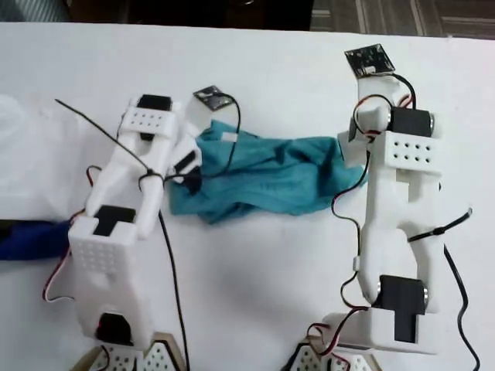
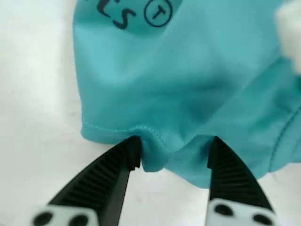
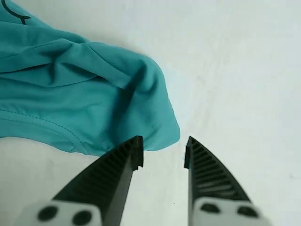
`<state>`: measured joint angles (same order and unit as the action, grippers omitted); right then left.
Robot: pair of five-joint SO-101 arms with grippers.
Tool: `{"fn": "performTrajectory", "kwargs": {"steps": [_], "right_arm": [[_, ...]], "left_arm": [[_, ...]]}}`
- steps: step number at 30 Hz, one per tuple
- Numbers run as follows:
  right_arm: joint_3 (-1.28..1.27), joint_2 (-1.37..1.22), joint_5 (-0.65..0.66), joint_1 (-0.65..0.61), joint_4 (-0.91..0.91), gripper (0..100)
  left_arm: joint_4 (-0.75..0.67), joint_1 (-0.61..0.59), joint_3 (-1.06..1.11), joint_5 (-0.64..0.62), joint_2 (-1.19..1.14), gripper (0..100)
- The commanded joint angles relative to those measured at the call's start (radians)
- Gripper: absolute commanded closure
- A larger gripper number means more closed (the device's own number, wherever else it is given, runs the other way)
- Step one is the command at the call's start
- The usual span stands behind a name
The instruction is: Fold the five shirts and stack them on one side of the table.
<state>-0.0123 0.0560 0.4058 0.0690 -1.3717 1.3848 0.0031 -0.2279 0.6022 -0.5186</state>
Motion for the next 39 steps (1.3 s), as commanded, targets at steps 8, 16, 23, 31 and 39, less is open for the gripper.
{"fn": "performTrajectory", "kwargs": {"steps": [8,16,23,31,39], "right_arm": [[0.005,0.051,-0.009,0.005,-0.008,85.0],[0.003,0.051,-0.009,0.005,-0.008,85.0],[0.003,0.051,-0.011,0.005,-0.008,85.0],[-0.101,0.050,-0.011,-0.024,-0.008,84.8],[-0.184,0.051,-0.011,-0.094,-0.007,85.0]], "left_arm": [[-0.086,-0.044,-0.056,-0.063,0.008,75],[-0.083,-0.038,-0.030,-0.063,0.008,85],[-0.101,-0.038,0.004,-0.061,0.006,79],[-0.123,-0.037,-0.004,-0.071,0.009,98],[-0.018,-0.041,-0.051,-0.071,0.020,97]]}}
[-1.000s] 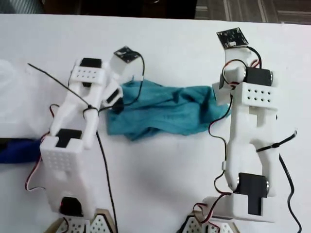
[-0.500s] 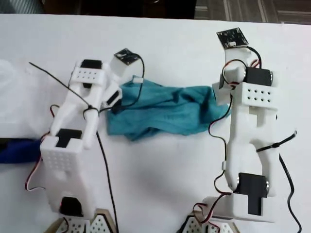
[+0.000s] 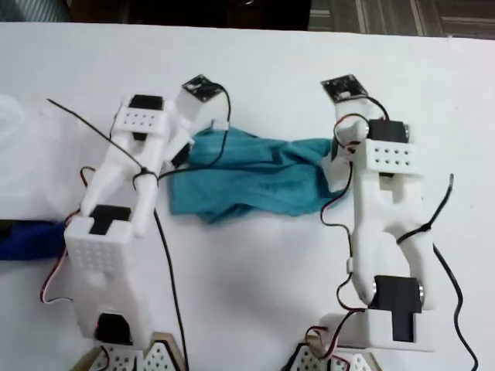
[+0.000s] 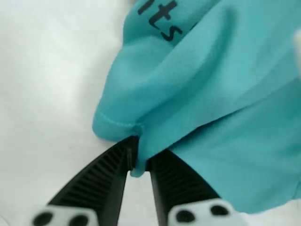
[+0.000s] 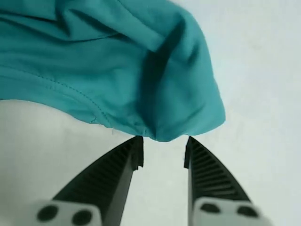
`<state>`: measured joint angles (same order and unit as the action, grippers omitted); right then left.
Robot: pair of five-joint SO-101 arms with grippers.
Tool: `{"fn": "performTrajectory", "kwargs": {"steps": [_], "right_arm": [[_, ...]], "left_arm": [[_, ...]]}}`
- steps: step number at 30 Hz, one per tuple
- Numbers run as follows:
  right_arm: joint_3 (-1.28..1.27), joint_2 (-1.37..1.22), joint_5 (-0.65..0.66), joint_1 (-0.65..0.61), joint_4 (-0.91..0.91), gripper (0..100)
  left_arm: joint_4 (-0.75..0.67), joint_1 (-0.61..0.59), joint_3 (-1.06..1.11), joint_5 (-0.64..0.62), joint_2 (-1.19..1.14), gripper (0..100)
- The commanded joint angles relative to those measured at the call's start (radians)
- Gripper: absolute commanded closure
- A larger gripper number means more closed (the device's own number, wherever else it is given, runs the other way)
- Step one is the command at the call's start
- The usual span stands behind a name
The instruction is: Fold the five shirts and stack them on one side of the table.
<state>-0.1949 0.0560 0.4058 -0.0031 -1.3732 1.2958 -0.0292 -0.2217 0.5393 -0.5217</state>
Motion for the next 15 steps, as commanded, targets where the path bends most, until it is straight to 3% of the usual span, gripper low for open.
{"fn": "performTrajectory", "kwargs": {"steps": [1,5,8,15], "right_arm": [[-0.002,0.054,-0.011,-0.022,-0.002,85.0],[0.002,0.059,-0.023,-0.019,0.022,84.9],[0.003,0.058,-0.130,-0.008,0.058,84.7],[0.003,0.054,-0.235,-0.012,0.087,80.8]], "left_arm": [[0.110,-0.012,-0.087,-0.008,0.023,97],[0.327,-0.026,-0.259,-0.008,0.025,97],[0.486,-0.054,-0.406,-0.009,0.025,97],[0.494,-0.221,-0.363,-0.015,0.224,97]]}}
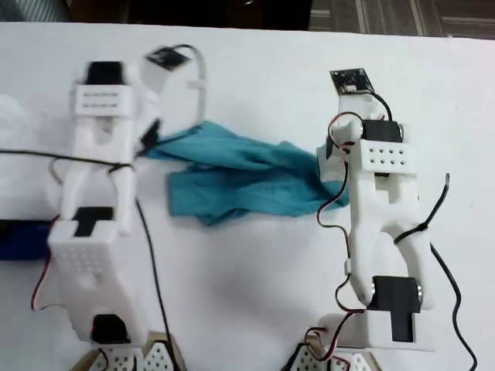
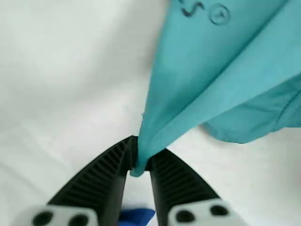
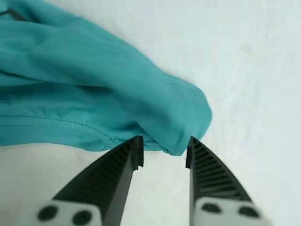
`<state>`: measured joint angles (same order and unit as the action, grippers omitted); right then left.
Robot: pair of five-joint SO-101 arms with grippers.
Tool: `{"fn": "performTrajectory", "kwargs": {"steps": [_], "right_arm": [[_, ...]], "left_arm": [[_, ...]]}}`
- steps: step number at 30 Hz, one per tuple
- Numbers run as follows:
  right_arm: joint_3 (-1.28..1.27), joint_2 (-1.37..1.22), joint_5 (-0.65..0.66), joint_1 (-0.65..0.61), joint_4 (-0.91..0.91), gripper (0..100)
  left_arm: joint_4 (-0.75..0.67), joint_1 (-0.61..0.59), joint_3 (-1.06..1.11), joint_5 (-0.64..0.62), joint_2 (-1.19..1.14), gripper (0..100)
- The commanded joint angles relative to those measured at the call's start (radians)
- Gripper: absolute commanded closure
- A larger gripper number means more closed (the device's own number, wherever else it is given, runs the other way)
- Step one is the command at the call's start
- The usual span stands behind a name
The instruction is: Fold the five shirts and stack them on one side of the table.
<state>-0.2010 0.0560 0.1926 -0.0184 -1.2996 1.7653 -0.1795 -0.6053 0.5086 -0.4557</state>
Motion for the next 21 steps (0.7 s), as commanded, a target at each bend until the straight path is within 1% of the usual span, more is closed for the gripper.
{"fn": "performTrajectory", "kwargs": {"steps": [1,4,6,8,10,14,17,19,21], "right_arm": [[0.009,0.054,-0.021,0.004,0.015,78.0],[0.009,0.054,-0.025,0.004,0.016,68.5],[0.009,0.051,-0.025,0.002,0.016,64.8],[0.009,0.050,-0.023,0.002,0.018,64.9],[0.009,0.050,-0.020,0.002,0.019,65.6],[0.009,0.050,-0.025,-0.018,0.085,65.6],[0.008,0.048,-0.025,-0.076,0.127,65.6],[0.008,0.041,-0.020,-0.133,0.162,65.6],[0.025,0.010,-0.017,-0.188,0.216,65.6]], "left_arm": [[0.025,-0.089,0.068,0.025,0.209,97],[0.023,-0.137,0.263,0.052,0.373,97],[0.020,-0.163,0.429,0.057,0.479,97],[0.015,-0.189,0.590,0.069,0.574,97],[-0.021,-0.227,0.725,0.081,0.667,97],[-0.077,-0.328,0.898,0.081,0.855,97],[-0.089,-0.364,1.029,0.083,0.973,97],[-0.157,-0.365,1.152,0.083,1.030,97],[-0.275,-0.365,1.283,0.083,1.062,97]]}}
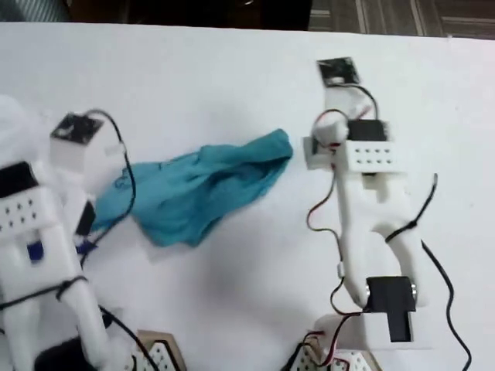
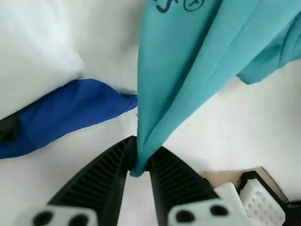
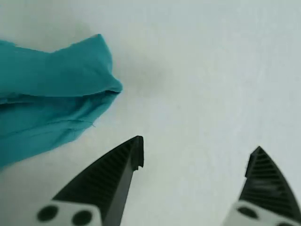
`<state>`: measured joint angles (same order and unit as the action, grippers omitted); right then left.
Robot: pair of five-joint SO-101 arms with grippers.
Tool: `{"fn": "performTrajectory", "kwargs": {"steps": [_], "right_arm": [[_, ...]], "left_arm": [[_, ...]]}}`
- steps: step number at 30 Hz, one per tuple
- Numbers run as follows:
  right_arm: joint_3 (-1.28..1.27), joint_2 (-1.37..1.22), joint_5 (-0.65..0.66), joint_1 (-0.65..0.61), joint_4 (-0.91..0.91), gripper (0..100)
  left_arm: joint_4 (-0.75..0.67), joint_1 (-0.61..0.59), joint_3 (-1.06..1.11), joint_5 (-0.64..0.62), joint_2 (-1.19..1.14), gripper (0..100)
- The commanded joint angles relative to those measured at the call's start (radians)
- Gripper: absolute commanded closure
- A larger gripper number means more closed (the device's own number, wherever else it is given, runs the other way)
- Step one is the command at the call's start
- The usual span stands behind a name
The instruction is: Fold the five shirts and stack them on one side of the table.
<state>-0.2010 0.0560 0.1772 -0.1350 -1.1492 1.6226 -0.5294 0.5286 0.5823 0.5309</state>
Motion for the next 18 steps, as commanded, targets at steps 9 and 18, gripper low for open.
{"fn": "performTrajectory", "kwargs": {"steps": [9,18], "right_arm": [[0.470,-0.427,-0.006,-0.180,0.002,65.9],[0.973,-0.877,-0.002,-0.200,-0.420,89.6]], "left_arm": [[-0.454,-0.018,0.467,0.000,0.126,97],[-0.483,-0.015,0.475,-0.002,0.123,97]]}}
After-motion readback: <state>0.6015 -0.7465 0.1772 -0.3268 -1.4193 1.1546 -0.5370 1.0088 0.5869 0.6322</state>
